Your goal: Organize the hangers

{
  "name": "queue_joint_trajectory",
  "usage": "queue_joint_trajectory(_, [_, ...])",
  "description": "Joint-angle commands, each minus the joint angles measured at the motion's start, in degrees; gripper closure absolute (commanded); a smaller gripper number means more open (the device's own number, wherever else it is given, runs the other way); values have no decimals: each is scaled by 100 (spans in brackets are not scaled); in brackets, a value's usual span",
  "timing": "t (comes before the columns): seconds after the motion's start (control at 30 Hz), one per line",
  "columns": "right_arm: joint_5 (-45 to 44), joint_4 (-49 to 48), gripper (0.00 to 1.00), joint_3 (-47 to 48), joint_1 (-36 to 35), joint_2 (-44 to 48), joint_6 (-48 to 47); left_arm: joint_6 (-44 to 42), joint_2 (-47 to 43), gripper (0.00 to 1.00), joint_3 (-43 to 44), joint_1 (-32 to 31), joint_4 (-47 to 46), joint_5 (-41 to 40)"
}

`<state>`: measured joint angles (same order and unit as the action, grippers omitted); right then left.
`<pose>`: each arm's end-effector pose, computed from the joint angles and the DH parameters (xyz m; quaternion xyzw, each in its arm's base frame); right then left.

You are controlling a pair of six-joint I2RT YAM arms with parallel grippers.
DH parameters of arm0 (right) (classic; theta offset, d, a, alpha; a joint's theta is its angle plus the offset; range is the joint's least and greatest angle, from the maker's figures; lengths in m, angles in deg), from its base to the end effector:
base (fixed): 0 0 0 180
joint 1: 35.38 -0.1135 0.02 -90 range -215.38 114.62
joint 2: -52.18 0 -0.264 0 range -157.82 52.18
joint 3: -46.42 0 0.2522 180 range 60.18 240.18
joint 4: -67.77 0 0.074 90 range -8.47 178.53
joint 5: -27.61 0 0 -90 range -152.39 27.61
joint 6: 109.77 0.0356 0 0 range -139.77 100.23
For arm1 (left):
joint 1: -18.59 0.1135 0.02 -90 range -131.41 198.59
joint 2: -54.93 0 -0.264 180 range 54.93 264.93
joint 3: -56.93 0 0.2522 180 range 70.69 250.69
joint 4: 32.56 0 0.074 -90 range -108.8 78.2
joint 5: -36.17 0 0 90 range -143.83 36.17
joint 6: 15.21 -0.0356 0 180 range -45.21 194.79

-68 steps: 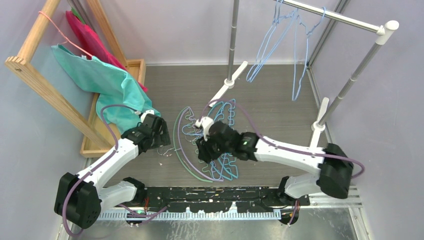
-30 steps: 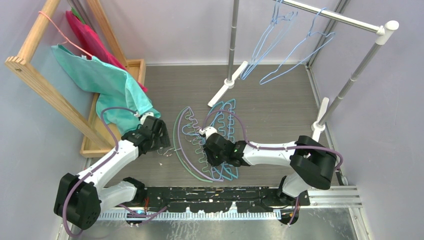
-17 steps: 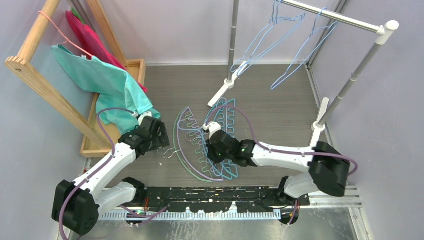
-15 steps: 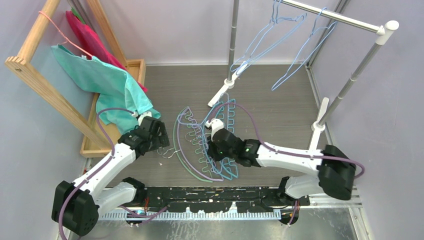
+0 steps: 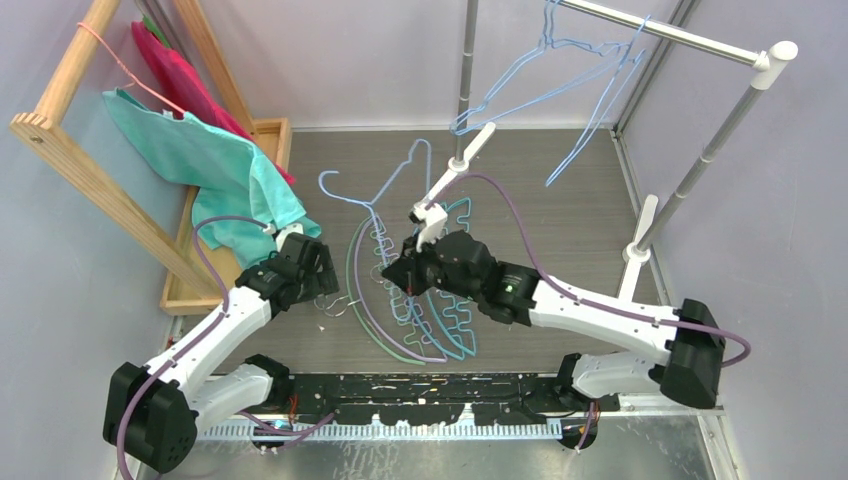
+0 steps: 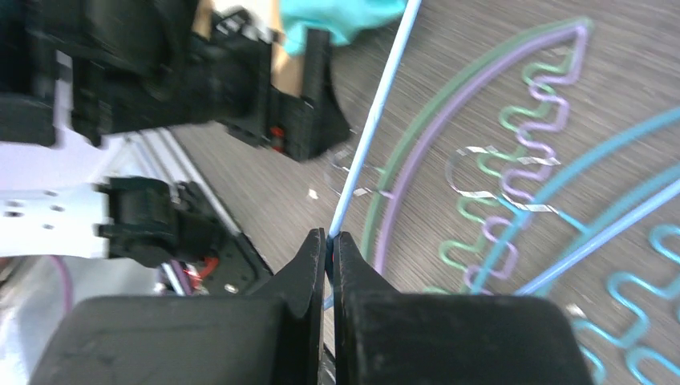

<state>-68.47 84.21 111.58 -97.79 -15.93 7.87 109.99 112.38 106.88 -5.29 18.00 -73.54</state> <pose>0.1315 0.2434 0.3092 -0.2142 0.7869 0.3777 0.4385 0.1739 -0.0639 0.2119 -0.1403 0.9380 0.0095 0.3170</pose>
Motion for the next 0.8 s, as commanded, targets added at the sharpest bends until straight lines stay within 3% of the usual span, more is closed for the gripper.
queue_joint_trajectory(0.0, [897, -1159, 99, 899, 22, -468, 194, 16, -178, 2, 170, 32, 59, -73])
queue_joint_trajectory(0.47, [1458, -3000, 99, 1953, 715, -1420, 684, -98, -254, 2, 262, 32, 117, -45])
queue_joint_trajectory(0.77, [1150, -3350, 99, 2133, 1233, -1195, 341, -119, -211, 2, 220, 34, 103, -48])
